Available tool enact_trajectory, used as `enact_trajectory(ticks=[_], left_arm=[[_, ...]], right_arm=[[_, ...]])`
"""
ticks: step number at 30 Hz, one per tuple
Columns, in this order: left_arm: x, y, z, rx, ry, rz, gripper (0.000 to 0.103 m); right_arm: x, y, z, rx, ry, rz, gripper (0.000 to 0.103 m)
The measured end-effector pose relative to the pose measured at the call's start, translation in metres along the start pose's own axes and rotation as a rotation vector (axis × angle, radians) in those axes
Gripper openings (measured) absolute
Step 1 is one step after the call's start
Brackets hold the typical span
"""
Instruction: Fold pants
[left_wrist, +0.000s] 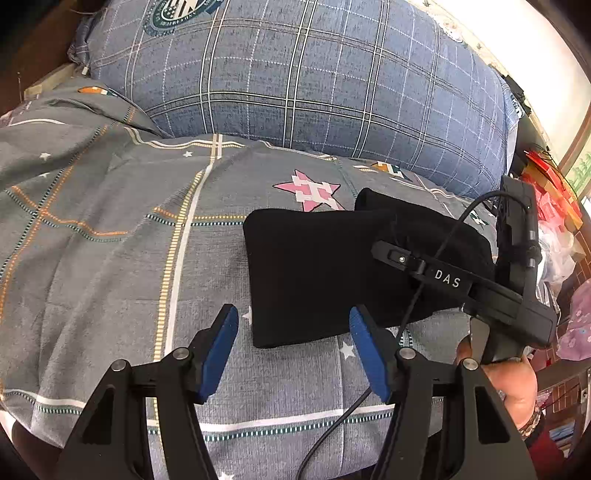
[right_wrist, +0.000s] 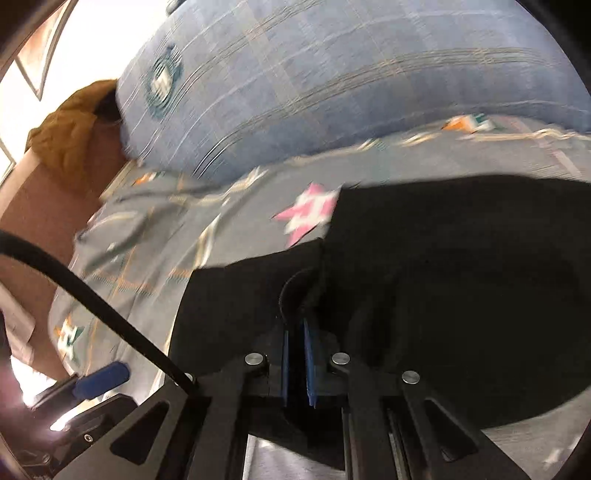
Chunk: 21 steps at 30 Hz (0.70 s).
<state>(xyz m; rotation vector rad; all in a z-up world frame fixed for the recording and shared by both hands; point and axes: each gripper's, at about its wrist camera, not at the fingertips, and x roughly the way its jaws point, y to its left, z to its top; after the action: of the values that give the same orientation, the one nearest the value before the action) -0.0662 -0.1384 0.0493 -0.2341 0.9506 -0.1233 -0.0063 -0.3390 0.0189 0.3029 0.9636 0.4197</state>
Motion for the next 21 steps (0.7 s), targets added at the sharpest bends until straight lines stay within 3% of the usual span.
enact_trajectory(ticks=[3, 8, 12, 16, 18, 20, 21], left_arm=[[0.009, -0.005, 0.007, 0.012, -0.006, -0.016, 0.062], [0.038, -0.004, 0.037, 0.006, -0.011, -0.033, 0.062], [0.079, 0.012, 0.056, -0.057, 0.037, 0.014, 0.062], [0.101, 0.019, 0.054, -0.075, 0.084, 0.032, 0.063], [0.093, 0.013, 0.057, -0.045, 0.084, 0.045, 0.063], [0.07, 0.001, 0.064, -0.014, 0.035, 0.039, 0.063], [0.062, -0.005, 0.069, 0.006, 0.015, 0.02, 0.063]], right_arm=[[0.008, -0.011, 0.0, 0.016, 0.03, -0.006, 0.009], [0.003, -0.015, -0.002, 0.01, 0.008, 0.009, 0.009], [0.0, -0.021, -0.004, 0.018, -0.012, 0.035, 0.009], [-0.022, -0.031, -0.01, 0.039, -0.046, 0.017, 0.016], [-0.043, -0.043, -0.015, 0.067, -0.088, -0.004, 0.028], [-0.068, -0.063, -0.021, 0.125, -0.147, -0.02, 0.053], [-0.082, -0.076, -0.025, 0.165, -0.18, -0.026, 0.054]])
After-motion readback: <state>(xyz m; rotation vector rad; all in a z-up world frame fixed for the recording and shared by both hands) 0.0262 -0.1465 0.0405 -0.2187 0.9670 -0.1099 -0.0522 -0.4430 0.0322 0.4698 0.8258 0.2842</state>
